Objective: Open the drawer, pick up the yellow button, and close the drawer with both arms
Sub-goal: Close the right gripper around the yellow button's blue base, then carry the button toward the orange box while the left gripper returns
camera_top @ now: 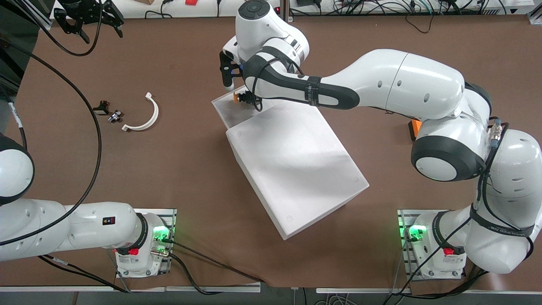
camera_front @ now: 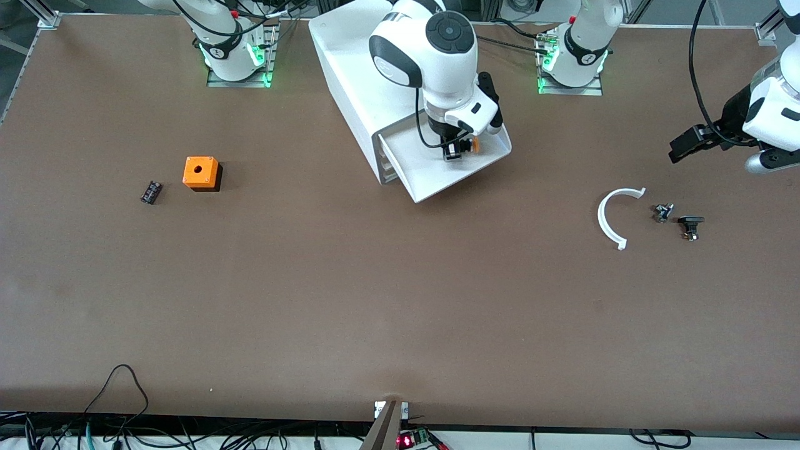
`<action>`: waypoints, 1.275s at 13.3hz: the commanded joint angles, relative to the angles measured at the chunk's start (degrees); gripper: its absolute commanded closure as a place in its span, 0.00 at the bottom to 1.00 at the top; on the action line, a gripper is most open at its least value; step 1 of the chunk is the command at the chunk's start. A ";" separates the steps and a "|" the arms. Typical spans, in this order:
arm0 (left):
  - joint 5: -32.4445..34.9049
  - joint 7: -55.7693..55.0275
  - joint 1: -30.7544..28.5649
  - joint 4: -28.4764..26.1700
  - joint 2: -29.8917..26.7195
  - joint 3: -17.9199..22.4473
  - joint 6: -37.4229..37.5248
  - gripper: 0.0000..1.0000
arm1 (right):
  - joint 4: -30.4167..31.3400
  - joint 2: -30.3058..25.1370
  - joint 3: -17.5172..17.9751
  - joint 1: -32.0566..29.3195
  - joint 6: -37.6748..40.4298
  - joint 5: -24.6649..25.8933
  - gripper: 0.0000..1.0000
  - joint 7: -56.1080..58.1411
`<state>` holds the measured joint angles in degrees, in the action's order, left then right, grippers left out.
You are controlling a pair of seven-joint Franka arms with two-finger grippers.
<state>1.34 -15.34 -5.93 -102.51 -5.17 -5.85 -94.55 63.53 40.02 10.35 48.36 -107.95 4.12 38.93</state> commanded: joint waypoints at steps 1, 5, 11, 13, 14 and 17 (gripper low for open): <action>0.76 -0.22 0.13 0.38 -0.02 0.05 0.25 0.00 | -1.22 -2.83 -1.55 -0.37 0.46 1.07 0.83 -7.09; 0.94 -0.22 0.66 0.47 0.33 -0.30 -1.24 0.00 | -1.05 -5.65 -6.65 -5.01 0.11 -2.08 0.82 -10.71; 0.85 -13.81 1.28 -2.42 3.32 -8.02 -7.65 0.00 | 9.13 -11.53 -8.32 -19.59 -1.29 -9.47 0.82 -13.96; 0.85 -23.29 1.36 -5.93 4.20 -12.41 -13.08 0.00 | 15.53 -14.78 -8.50 -23.81 -0.94 -8.78 0.82 -14.84; 1.11 -27.86 1.36 -8.73 4.20 -14.61 -16.94 0.00 | 19.22 -16.36 -8.50 -26.97 -0.94 -8.86 0.82 -17.37; 1.55 -40.17 1.36 -16.99 6.13 -18.75 -29.59 0.00 | 27.50 -18.66 -9.46 -32.70 0.28 -7.12 0.81 -29.57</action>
<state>1.35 -48.51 -4.14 -114.21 0.66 -23.03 -116.90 82.71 25.69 0.83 18.42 -107.29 -3.93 16.99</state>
